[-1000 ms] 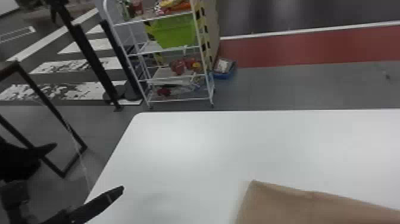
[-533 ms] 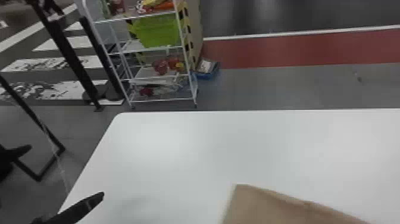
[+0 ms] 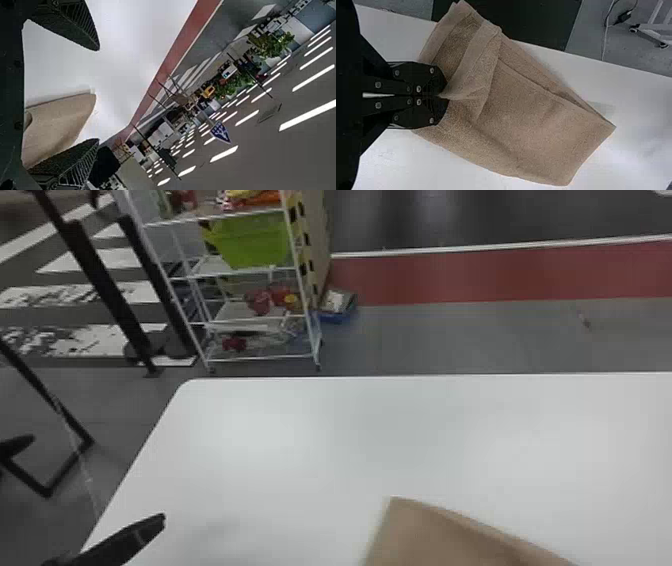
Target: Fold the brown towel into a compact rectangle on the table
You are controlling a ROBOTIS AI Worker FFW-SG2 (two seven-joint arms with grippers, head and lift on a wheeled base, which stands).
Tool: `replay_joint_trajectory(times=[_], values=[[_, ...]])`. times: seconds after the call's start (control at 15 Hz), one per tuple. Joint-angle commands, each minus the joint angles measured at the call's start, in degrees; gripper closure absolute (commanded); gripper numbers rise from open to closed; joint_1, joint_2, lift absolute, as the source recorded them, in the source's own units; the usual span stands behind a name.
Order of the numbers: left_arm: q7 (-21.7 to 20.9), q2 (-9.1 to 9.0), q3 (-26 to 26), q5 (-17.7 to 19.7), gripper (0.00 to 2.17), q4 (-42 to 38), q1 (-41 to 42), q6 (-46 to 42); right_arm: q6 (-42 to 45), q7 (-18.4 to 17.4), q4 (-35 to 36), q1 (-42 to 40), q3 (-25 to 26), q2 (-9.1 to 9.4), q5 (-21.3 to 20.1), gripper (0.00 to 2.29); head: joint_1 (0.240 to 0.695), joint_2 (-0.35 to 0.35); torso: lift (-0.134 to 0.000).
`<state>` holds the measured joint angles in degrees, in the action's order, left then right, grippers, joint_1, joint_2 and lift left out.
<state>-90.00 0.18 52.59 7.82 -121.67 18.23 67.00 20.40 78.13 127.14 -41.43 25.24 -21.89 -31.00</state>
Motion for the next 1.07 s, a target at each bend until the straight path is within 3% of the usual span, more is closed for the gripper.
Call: replay_joint_trajectory(times=[0.0, 0.6, 0.67, 0.73, 0.8, 1.0], values=[[-0.57, -0.32, -0.73, -0.18, 0.06, -0.05, -0.04, -0.07, -0.67, 0.19, 1.00, 0.92, -0.11, 0.01, 1.83, 1.30, 0.695, 0.184, -0.122], [-0.57, -0.32, -0.99, -0.88, 0.06, -0.05, -0.47, -0.07, -3.13, 0.19, 2.05, 2.15, -0.64, 0.01, 2.70, 1.30, 0.695, 0.210, -0.122], [-0.57, -0.32, -1.43, -1.06, 0.06, -0.14, -0.56, -0.07, -4.89, 0.19, 1.97, 2.06, -0.37, -0.17, 1.47, 1.07, 0.695, 0.207, -0.122], [-0.57, -0.32, -1.70, -1.32, 0.06, -0.14, -0.56, -0.07, -8.76, 0.19, 1.61, 2.15, -0.37, -0.26, 1.65, 0.23, 0.695, 0.199, -0.122], [-0.57, -0.32, -1.87, -1.50, 0.06, -0.14, -0.65, -0.07, -10.69, 0.19, 1.61, 2.32, 0.42, -0.26, 3.06, 0.00, 0.695, 0.185, -0.122], [-0.57, -0.32, -2.31, -1.67, 0.06, -0.32, -0.65, -0.07, -13.33, 0.19, 1.97, 2.50, 2.53, -0.17, 7.80, 0.04, 0.695, 0.125, -0.122]])
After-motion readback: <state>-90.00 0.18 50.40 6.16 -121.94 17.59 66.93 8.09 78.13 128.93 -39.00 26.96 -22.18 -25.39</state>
